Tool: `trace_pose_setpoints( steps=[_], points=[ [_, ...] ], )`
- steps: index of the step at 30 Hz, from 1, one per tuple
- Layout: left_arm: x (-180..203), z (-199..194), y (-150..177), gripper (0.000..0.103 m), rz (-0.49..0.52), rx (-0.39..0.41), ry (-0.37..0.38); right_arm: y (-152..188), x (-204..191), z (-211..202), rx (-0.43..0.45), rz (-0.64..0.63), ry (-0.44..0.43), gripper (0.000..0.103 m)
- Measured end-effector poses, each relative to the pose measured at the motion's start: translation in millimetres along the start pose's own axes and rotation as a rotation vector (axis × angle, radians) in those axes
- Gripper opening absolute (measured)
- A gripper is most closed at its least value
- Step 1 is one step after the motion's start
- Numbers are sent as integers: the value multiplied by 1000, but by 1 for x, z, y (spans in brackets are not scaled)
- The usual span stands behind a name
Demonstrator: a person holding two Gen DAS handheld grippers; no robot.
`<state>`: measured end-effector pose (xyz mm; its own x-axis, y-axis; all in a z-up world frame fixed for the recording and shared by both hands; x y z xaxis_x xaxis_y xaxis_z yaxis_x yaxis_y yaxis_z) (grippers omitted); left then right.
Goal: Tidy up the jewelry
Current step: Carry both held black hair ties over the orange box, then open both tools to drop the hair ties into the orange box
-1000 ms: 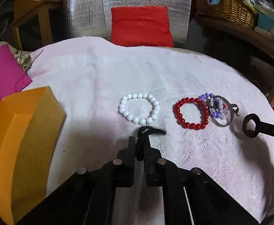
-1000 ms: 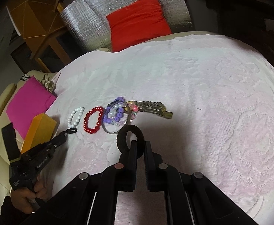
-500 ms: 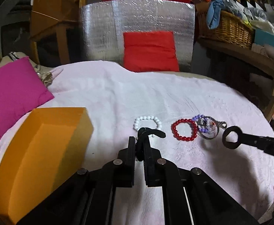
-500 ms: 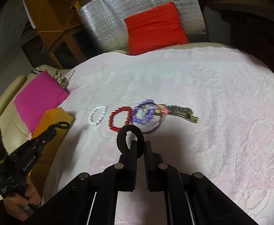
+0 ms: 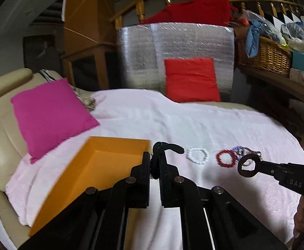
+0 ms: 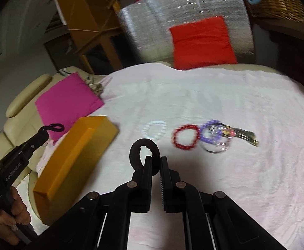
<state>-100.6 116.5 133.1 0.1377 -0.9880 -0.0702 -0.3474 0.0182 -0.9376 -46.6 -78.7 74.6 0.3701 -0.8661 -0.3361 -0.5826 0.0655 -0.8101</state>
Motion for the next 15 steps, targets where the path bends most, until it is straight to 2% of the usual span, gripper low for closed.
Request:
trace_pose_setpoints(
  steps=[8,15],
  points=[
    [-55,-22,-4,8,-34,26,-80,-10,-79,21,-7,-53,-87,8],
    [-104,-28,14,8,-82,-6,-143,-6,-140,54,-40,-95,-134,8]
  ],
)
Point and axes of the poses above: each gripper's, at about its wrist camera, not at the fingertips, and z roughly the way its jaws point, x to its right, y to its underside, the point moved 6 cm from there along z, roughly the way its jaws point, and after that the axes turned 8 degrees about x, right-handed, at the moved point
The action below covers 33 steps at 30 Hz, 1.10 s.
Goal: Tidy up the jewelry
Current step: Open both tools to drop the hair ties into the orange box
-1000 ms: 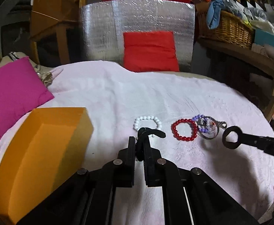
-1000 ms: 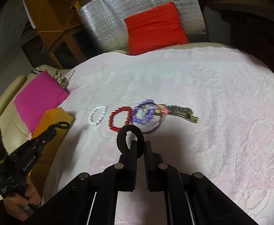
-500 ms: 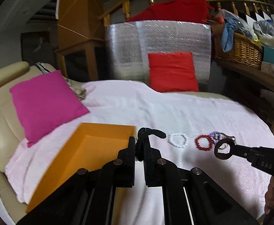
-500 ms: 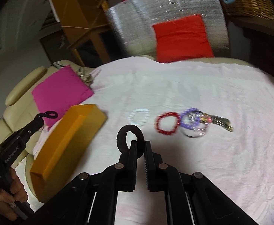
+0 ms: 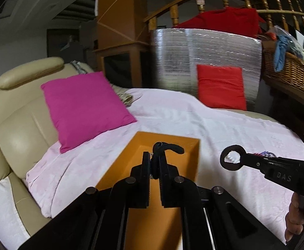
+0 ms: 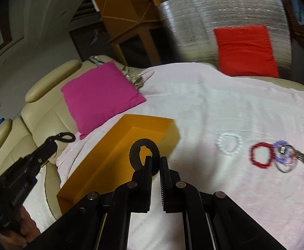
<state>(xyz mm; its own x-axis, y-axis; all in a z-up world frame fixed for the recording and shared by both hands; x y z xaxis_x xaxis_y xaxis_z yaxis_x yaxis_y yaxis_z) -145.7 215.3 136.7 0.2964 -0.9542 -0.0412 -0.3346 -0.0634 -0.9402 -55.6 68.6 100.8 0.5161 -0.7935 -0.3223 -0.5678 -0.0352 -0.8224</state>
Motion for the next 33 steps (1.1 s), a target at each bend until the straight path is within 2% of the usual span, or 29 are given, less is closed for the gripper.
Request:
trace_pose_setpoints(
  steps=[7,14,16,18,19,20,21,22,23,28,33],
  points=[
    [-34,7,19,8,-27,-41,-45,14,-40,41,-64,-41,-18,8],
    [-52,22,50,8,-80,-136,-56,31,-51,64,-117,-48,-14,9],
    [-59,29,64,10,-123,-187,-49,34,-52,69,-129,-40,-19,10],
    [-61,34,74,19,-149,-223,-36,36,-51,71,-137,-21,-37,11],
    [-60,35,77,37,-152,-234,-39,34,-50,71,-136,-15,-41,15],
    [-60,34,77,52,-153,-235,-44,34,-48,70,-131,-4,-44,25],
    [-60,32,77,56,-150,-224,-60,32,-46,68,-128,9,-52,31],
    [-59,30,75,57,-144,-216,-67,31,-43,65,-122,26,-62,45],
    [-57,29,72,57,-134,-213,-68,28,-39,61,-105,47,-69,55],
    [-38,27,62,57,-95,-205,-41,18,-7,39,-64,79,-33,55],
    [4,26,58,58,-30,-211,19,17,52,4,-39,123,32,55]
  ],
)
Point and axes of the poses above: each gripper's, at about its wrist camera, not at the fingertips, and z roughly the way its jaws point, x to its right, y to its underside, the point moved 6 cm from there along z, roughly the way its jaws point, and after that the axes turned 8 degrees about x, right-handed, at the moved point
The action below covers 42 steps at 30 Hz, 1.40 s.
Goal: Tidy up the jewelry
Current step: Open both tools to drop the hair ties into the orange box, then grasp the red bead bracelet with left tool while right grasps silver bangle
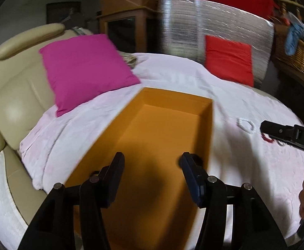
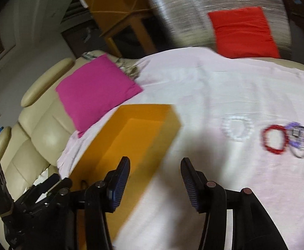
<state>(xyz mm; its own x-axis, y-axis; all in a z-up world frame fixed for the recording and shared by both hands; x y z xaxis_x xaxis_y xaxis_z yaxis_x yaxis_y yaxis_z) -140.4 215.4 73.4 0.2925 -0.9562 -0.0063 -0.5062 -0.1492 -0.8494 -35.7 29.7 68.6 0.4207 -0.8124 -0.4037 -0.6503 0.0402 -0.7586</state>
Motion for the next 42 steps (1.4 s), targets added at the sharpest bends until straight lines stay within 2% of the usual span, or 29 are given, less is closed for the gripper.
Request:
trace_pose_setpoints(
  steps=[10,15,25,28,34,42],
  points=[
    [112,4,-6,58,166,-17,138,4,144,-68,35,150,154,55],
    [169,19,-10,60,207,-37,223,2,192,-87,37,238,195,55],
    [264,82,-5,61,185,-117,343,9,235,-94,-9,275,225,55],
    [285,101,3,66,195,-143,358,9,246,-94,-11,281,233,55],
    [297,128,17,66,198,-196,378,8,265,-96,-9,317,245,55],
    [303,144,16,66,205,-180,375,7,272,-85,-17,330,252,55]
  ],
)
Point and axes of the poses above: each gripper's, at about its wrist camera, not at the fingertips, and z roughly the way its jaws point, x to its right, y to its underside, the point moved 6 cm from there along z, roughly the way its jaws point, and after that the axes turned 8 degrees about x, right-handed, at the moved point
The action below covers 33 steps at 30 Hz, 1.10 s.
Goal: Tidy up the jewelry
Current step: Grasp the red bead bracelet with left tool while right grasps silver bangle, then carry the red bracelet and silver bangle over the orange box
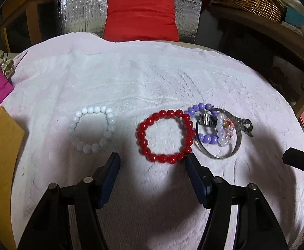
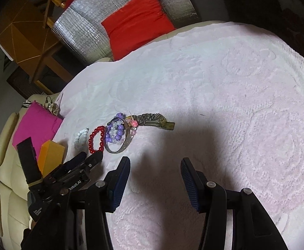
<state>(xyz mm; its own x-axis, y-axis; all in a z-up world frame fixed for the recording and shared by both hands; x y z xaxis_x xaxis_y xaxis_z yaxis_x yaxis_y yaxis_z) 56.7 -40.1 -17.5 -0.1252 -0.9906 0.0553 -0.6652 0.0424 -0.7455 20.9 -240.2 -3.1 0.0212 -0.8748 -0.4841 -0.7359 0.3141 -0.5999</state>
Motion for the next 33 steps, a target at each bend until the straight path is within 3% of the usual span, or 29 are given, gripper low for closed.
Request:
trace_pose_setpoints(
  steps=[3,4,5,7,8,11,21,22,23,25,33],
  points=[
    [1,4,-3,66,8,18,10,-1,-6,6,-1,-9,-5,55],
    [2,4,-3,61,13,23,11,-2,-8,9,0,-11,-5,55],
    [1,4,-3,48,15,26,14,-3,-10,12,2,-10,-7,55],
    [-1,3,-4,35,12,33,22,-6,-13,17,12,-7,-13,55],
    [-3,3,-5,23,7,33,24,-6,-14,18,18,-10,-16,55],
    [-11,2,-6,11,-21,30,34,-11,-25,26,38,-41,-15,55],
    [-28,-17,-3,10,-72,34,81,-15,-36,63,23,-21,-7,52],
    [-28,-20,-2,10,-70,34,90,-14,-38,65,21,-29,-6,41],
    [-27,-23,-1,10,-66,37,94,-14,-40,67,16,-45,3,23],
    [-27,-29,0,10,-62,41,107,-11,-45,69,8,-90,36,10],
    [-35,-45,9,10,-75,35,140,-7,-46,50,46,-117,45,3]
  ],
)
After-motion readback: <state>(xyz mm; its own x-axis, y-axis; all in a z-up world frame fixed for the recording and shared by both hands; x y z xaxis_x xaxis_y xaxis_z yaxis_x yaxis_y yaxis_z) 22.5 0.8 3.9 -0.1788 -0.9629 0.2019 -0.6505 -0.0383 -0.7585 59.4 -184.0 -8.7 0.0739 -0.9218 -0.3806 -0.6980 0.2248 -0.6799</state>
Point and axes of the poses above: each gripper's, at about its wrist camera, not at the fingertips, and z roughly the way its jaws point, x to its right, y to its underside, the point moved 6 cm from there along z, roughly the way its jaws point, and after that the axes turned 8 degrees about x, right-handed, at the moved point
